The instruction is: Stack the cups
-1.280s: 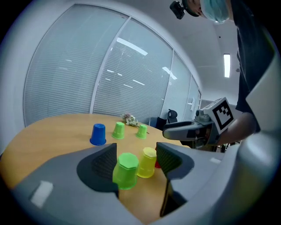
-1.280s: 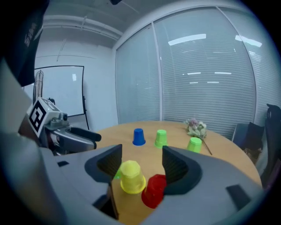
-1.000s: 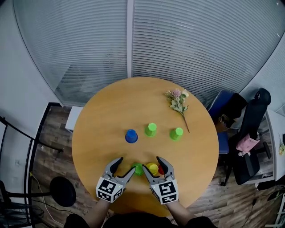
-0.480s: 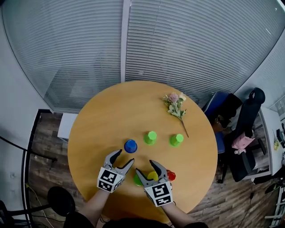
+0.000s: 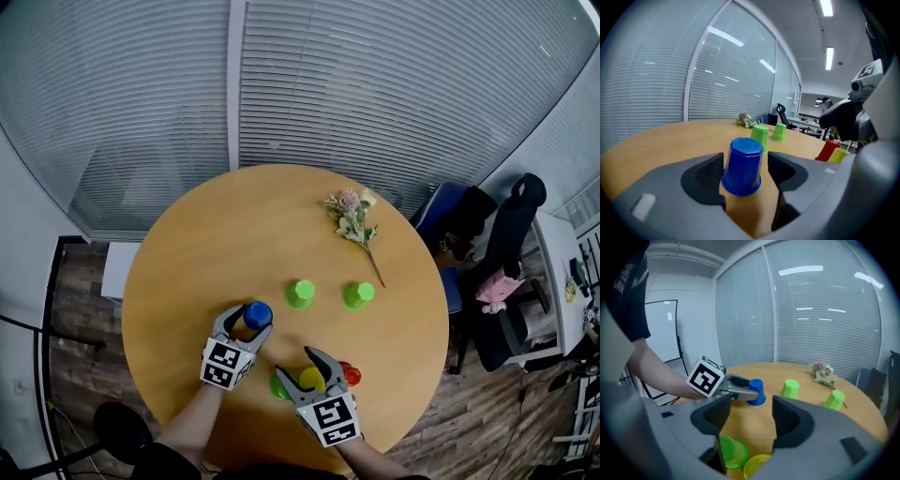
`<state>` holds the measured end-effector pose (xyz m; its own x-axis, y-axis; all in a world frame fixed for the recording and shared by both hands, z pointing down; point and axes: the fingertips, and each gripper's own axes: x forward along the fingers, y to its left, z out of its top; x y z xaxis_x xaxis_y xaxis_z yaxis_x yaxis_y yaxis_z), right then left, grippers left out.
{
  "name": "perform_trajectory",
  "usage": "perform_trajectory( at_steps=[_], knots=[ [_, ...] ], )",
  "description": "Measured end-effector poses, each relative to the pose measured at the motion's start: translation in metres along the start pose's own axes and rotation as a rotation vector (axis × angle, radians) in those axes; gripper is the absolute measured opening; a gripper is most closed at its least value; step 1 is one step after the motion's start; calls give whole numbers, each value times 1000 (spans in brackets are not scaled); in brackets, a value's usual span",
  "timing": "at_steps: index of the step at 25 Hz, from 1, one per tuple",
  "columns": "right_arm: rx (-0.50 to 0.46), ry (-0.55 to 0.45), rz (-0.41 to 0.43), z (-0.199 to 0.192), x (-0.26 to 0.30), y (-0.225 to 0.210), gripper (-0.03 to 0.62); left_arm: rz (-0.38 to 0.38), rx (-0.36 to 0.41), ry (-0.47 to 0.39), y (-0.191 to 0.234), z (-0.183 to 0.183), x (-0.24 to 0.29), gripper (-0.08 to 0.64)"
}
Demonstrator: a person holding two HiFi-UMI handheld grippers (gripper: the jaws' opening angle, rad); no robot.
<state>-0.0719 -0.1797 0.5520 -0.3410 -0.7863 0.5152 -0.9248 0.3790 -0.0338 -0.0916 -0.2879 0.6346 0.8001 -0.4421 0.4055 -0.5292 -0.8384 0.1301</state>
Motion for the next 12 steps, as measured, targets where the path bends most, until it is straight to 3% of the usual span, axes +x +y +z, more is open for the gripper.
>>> perform_trajectory(
  at_steps=[6,12],
  knots=[
    [7,-9,-21,-5,-15,-4,259,0,22,10,-4,2,6,238],
    [9,-43,-43,-3,-39,-7,259,-17,45,-42,-27,35,-17,238]
  ],
)
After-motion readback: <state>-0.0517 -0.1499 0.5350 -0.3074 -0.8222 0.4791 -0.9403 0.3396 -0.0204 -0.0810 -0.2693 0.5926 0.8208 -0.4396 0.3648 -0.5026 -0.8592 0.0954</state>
